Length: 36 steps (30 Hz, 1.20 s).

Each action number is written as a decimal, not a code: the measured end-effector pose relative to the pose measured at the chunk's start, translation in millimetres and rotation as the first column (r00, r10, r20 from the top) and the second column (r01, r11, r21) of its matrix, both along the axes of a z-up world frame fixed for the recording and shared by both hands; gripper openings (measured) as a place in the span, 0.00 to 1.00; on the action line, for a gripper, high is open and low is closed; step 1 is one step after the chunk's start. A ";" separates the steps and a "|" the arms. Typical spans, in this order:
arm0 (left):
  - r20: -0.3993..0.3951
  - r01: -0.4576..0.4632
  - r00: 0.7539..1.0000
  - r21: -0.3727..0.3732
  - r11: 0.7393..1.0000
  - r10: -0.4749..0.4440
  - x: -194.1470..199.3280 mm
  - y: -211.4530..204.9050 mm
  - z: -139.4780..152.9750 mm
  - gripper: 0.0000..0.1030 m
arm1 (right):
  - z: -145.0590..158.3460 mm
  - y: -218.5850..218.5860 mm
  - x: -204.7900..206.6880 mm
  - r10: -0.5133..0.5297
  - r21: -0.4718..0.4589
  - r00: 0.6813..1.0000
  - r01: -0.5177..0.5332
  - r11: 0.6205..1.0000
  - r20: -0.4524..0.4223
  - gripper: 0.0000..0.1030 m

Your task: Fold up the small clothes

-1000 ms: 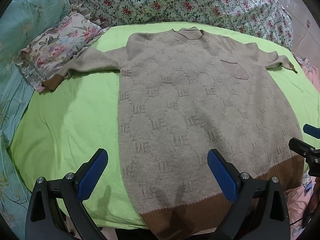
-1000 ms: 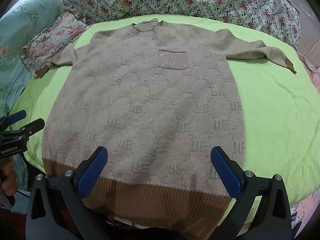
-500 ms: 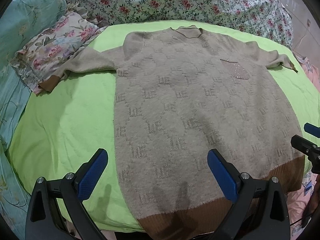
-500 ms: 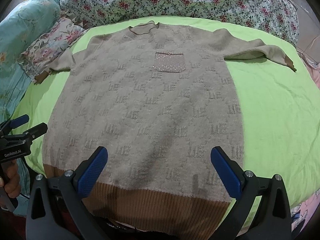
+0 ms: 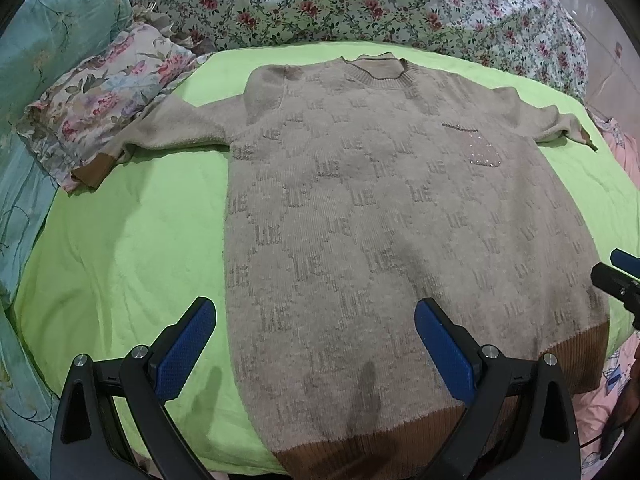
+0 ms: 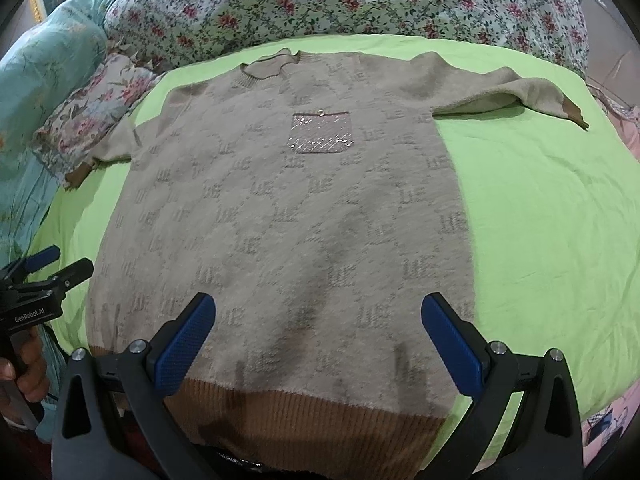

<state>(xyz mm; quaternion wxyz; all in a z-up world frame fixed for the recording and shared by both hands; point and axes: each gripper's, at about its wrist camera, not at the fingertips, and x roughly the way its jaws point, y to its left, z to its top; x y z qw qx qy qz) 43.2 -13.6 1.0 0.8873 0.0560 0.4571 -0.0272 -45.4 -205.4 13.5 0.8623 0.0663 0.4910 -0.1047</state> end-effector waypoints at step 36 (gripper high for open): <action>-0.045 -0.048 0.998 0.012 0.999 0.049 108.0 -17.1 -17.8 0.97 | 24.9 -361.3 62.5 -0.541 0.220 0.810 0.498 0.839 0.227 0.82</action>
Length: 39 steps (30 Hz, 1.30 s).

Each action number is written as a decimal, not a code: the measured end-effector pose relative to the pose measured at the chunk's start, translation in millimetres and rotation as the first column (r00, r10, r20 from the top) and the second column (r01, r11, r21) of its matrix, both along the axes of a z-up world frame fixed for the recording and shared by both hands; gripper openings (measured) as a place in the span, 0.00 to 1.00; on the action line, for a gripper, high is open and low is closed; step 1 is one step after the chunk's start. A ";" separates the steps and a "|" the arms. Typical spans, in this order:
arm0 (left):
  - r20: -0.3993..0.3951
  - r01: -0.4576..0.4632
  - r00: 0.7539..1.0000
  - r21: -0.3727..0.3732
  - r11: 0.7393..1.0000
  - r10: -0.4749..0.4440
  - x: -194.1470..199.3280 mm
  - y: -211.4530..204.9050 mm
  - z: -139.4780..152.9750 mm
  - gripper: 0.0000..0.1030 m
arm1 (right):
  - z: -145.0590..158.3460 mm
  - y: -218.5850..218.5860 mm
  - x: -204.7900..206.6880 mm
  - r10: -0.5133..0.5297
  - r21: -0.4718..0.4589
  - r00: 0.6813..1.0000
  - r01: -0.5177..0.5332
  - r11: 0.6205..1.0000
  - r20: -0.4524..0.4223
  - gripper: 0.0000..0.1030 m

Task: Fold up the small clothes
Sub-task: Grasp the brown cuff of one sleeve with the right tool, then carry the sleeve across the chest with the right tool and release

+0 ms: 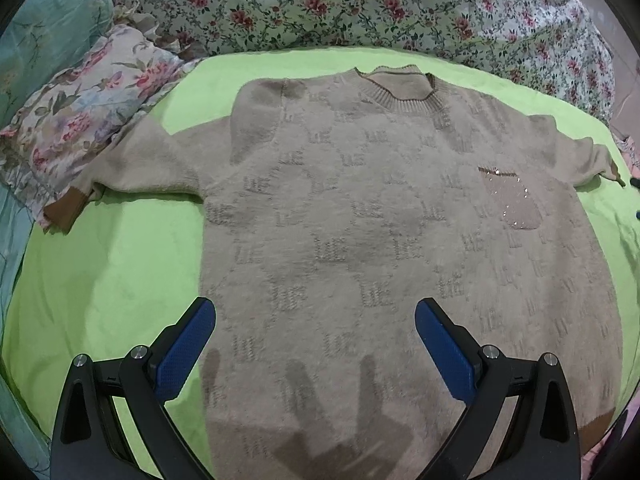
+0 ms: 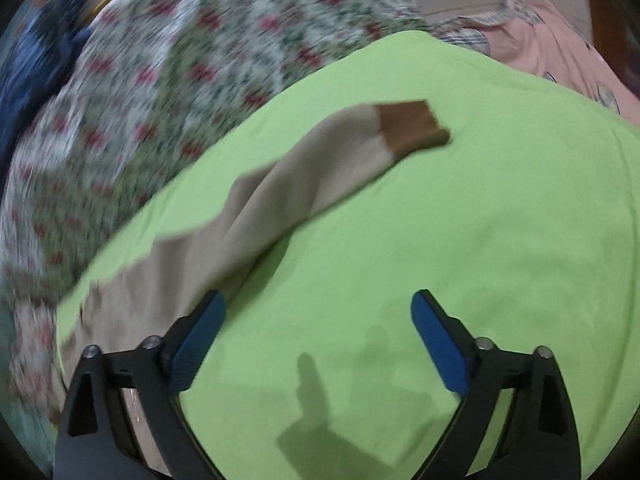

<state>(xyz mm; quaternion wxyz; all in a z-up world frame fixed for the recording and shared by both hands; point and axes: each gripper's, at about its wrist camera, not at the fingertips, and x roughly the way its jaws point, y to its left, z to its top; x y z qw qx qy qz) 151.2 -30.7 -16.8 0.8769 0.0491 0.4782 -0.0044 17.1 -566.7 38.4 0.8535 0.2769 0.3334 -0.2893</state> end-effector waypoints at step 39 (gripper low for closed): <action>-0.015 0.009 1.000 -0.180 0.984 -0.012 7.3 19.9 -7.9 0.97 | -11.4 281.4 201.4 0.676 0.214 0.706 -0.708 0.673 0.208 0.09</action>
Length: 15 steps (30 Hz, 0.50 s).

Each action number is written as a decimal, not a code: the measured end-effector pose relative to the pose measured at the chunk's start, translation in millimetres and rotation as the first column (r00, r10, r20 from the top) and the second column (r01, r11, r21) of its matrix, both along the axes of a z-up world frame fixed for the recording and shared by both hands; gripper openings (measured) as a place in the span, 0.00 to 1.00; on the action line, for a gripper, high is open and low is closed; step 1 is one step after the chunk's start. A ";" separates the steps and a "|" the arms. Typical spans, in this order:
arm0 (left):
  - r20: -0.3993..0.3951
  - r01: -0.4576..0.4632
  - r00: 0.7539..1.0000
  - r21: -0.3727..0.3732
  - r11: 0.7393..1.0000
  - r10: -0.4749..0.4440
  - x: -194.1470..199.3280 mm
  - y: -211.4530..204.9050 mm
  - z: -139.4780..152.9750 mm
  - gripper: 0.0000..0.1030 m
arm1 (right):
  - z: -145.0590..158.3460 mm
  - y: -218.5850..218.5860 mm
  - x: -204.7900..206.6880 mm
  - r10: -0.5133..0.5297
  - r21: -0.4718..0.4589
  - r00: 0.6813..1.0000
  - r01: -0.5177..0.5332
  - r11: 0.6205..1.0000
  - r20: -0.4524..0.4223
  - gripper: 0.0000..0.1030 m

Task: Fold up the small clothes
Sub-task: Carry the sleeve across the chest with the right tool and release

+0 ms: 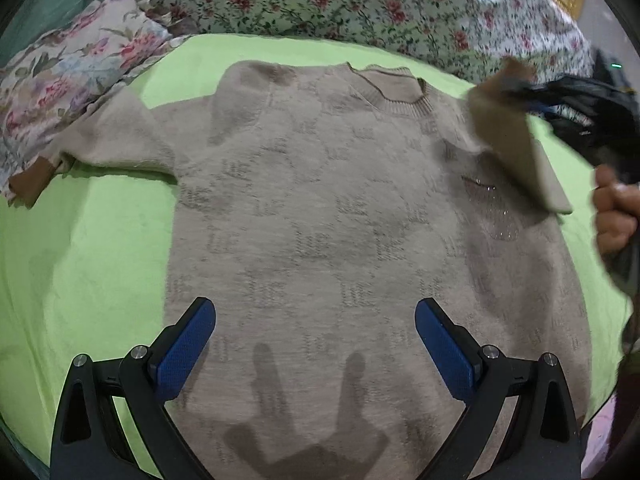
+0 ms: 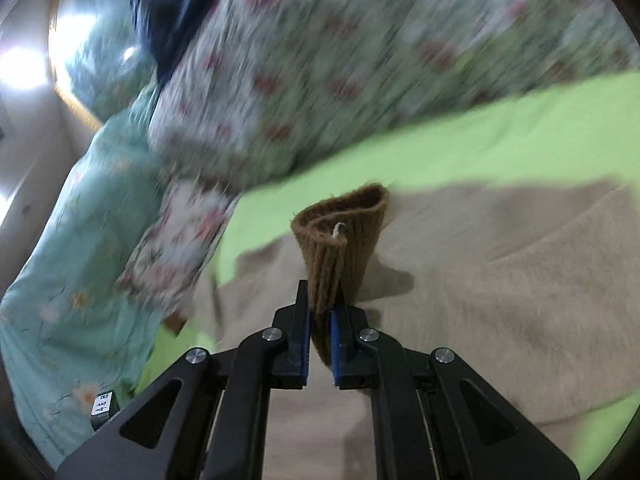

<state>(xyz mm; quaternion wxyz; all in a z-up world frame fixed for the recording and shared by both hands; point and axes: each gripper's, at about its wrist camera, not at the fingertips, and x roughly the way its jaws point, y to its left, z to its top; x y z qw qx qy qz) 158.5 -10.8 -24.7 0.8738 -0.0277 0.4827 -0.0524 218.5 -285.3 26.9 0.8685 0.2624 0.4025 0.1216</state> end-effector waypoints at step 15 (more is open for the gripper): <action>0.005 0.039 0.999 -0.247 0.968 -0.039 54.9 22.9 -11.2 0.98 | -84.9 108.8 48.0 0.156 0.108 0.975 -0.140 0.984 -0.156 0.40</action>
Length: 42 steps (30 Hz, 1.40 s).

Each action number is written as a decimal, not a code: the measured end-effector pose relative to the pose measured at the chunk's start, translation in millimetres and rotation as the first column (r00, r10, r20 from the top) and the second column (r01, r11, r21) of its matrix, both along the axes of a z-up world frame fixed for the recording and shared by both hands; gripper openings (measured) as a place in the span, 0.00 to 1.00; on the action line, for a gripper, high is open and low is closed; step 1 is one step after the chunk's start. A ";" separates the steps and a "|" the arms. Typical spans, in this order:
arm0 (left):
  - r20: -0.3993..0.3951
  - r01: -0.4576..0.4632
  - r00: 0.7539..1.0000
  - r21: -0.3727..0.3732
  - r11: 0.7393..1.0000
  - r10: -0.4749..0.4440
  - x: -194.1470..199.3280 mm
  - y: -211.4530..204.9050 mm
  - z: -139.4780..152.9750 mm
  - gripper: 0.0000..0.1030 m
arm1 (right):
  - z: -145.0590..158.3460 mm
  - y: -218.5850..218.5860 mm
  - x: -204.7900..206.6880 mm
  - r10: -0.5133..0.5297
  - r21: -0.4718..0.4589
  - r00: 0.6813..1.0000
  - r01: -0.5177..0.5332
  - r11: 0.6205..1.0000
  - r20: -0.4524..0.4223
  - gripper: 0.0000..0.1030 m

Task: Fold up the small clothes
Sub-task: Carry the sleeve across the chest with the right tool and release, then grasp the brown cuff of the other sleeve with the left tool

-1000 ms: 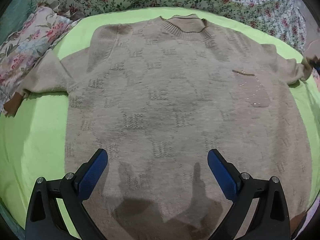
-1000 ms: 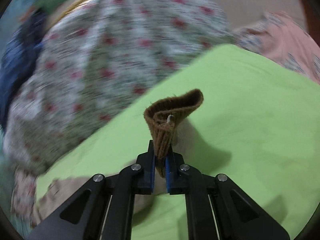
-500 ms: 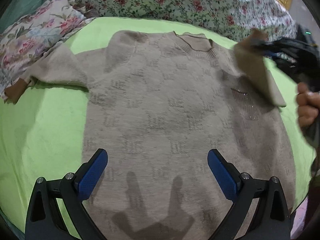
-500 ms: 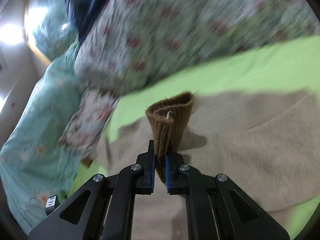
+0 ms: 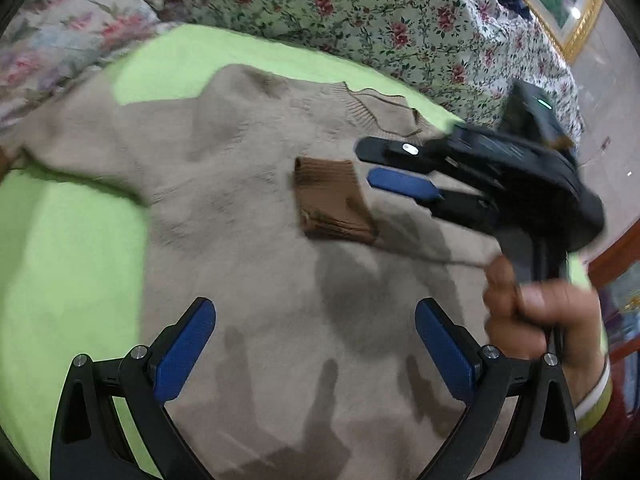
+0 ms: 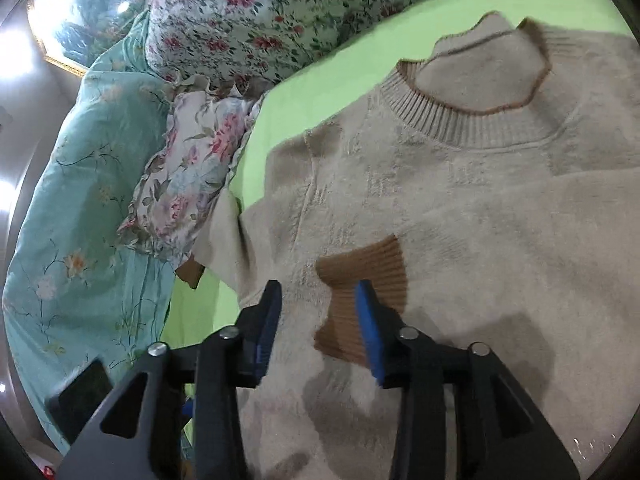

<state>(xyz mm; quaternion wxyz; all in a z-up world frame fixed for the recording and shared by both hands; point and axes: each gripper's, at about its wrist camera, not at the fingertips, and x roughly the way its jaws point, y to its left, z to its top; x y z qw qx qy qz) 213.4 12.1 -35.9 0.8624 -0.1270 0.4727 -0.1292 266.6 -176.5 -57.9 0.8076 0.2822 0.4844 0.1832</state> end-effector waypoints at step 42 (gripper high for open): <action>0.039 0.003 0.999 -0.096 0.995 0.000 83.9 9.5 -17.9 0.06 | 26.2 -214.1 -75.5 -0.425 -0.426 0.905 0.397 0.813 0.031 0.09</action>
